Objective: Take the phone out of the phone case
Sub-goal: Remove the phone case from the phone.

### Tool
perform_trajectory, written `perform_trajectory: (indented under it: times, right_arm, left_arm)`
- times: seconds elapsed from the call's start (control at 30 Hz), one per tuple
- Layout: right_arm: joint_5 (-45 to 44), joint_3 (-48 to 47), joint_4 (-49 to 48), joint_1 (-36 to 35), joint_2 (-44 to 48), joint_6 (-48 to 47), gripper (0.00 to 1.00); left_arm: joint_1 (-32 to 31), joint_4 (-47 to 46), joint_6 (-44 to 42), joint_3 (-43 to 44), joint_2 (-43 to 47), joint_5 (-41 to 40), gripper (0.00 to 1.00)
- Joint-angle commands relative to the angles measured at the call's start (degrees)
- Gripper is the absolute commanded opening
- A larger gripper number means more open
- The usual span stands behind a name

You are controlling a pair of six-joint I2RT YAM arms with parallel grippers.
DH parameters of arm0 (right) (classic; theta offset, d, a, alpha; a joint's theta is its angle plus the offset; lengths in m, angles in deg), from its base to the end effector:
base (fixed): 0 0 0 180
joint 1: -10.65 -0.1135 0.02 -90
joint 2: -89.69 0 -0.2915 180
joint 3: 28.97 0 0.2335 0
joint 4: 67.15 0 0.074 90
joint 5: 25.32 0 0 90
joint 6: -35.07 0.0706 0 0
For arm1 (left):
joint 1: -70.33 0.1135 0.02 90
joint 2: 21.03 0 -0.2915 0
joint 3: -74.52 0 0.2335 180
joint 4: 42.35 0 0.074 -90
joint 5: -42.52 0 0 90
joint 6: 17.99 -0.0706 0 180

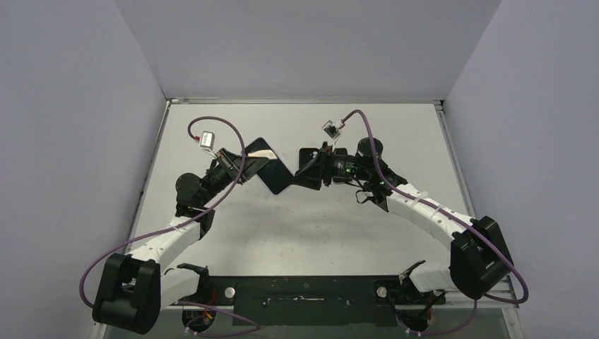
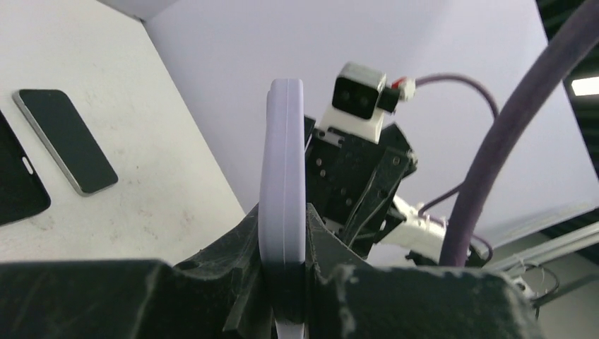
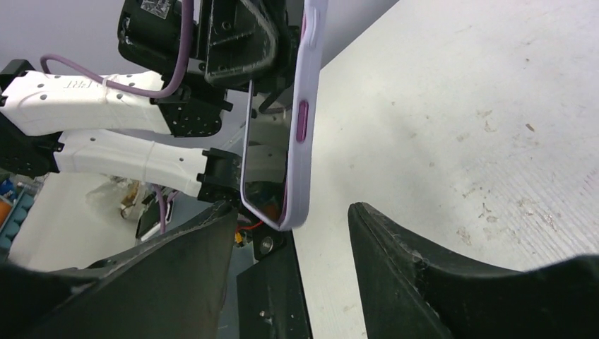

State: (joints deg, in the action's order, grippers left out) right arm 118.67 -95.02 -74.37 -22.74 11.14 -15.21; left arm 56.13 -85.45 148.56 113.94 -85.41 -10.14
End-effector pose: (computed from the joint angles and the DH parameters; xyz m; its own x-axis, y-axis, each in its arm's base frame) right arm 0.2233 0.2156 0.3380 -0.6956 -0.0085 -0.7183 -0.7171 0.0690 0.6936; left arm 0.2118 -0.0978 0.3183 -0.6629 -0.6299 -0.4047 0.4689 0.0721 -0.8803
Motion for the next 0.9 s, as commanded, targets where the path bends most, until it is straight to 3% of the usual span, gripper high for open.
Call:
perform_trajectory:
  times: [0.0, 0.4, 0.87]
  right_arm:
    - [-7.0, 4.7, -8.9, -0.2, 4.3, 4.2, 0.61]
    - [-17.5, 9.8, -19.9, -7.9, 5.1, 11.9, 0.63]
    - [-18.0, 9.5, -25.6, -9.3, 2.2, 16.3, 0.62]
  left_arm:
    - [-0.8, -4.6, 7.0, -0.4, 1.4, -11.4, 0.00]
    - [-7.3, 0.7, 8.7, -1.0, 5.7, -26.0, 0.00]
    - [-9.5, 5.6, 8.9, -1.8, 10.4, -31.3, 0.00]
